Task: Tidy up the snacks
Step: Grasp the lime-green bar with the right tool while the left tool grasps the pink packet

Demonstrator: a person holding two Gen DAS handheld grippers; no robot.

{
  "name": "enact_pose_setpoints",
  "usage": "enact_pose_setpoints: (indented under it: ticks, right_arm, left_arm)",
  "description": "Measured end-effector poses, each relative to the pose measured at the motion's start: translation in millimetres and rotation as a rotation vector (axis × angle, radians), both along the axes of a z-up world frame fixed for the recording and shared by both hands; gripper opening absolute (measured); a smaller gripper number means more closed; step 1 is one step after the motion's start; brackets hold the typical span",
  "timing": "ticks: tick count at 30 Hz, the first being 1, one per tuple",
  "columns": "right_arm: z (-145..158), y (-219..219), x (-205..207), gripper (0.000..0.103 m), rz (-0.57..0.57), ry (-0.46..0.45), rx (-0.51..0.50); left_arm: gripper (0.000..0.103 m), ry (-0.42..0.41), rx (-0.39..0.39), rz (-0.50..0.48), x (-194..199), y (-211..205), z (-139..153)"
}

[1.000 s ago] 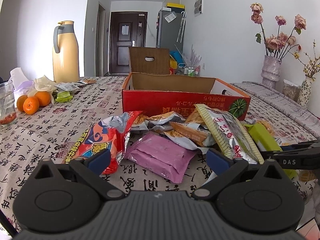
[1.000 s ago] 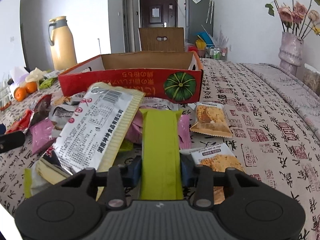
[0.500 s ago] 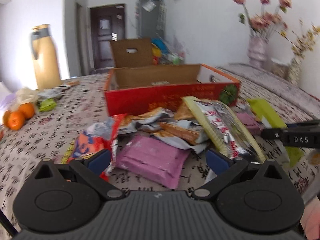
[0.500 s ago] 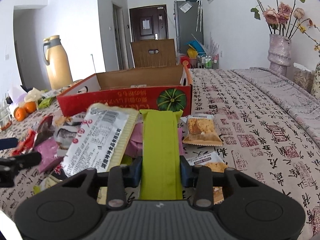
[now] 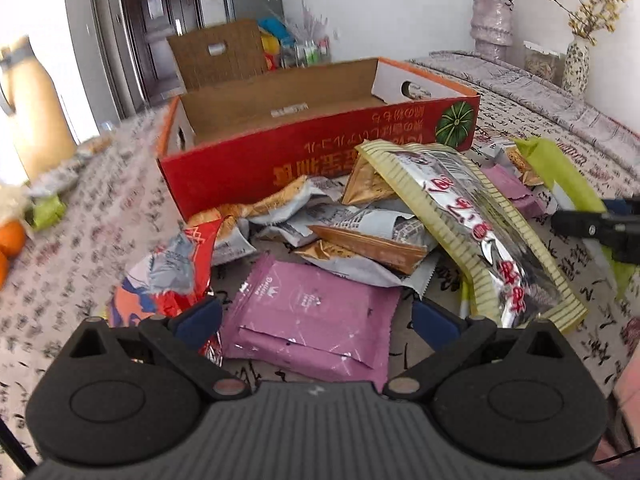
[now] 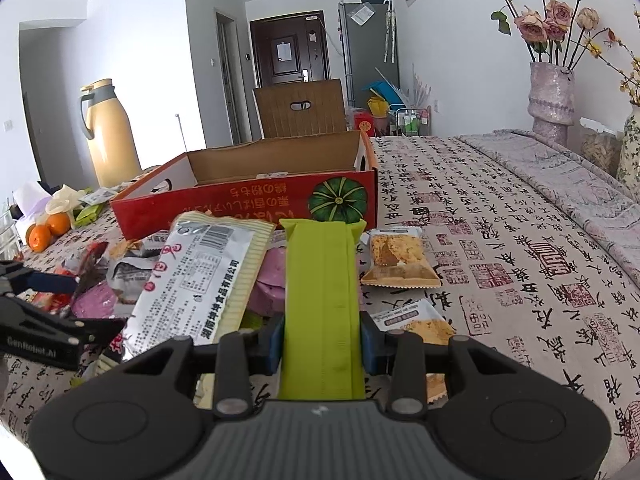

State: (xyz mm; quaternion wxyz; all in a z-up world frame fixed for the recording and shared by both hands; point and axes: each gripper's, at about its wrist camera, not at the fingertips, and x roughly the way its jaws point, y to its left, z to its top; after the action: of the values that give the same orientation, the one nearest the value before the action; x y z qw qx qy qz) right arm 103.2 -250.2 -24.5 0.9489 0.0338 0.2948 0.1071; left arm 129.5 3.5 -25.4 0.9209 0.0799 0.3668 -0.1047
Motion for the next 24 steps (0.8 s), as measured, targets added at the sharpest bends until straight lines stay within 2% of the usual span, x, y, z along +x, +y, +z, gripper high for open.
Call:
enact_pose_setpoints:
  ticks: [5,12,14,16,23,24]
  right_arm:
    - [-1.4,2.4,2.6,0.037,0.002,0.003,0.006]
    - [-1.1,3.9,1.5,0.037,0.003,0.003,0.012]
    - [-0.8,3.4,1.0,0.037,0.0,0.002,0.015]
    - [-0.6,2.5,0.6,0.037,-0.004,0.002,0.017]
    - [1.7,2.2,-2.9,0.037,-0.003,-0.004,0.025]
    - [2.2,2.1,-3.9,0.037,-0.003,-0.006,0.027]
  left_arm:
    - [0.1,0.031,-0.023,-0.009,12.5,6.4,-1.1]
    - [0.096,0.065,0.019,-0.037,21.1,5.1,-8.5]
    - [0.091,0.067,0.0,-0.03,20.8,7.8,-8.7]
    - [0.077,0.063,-0.021,-0.032,18.4,9.8,-7.8]
    - [0.058,0.008,-0.015,-0.018,3.8,8.4,-4.1]
    - [0.051,0.002,-0.016,-0.019,0.9,7.3,-2.7]
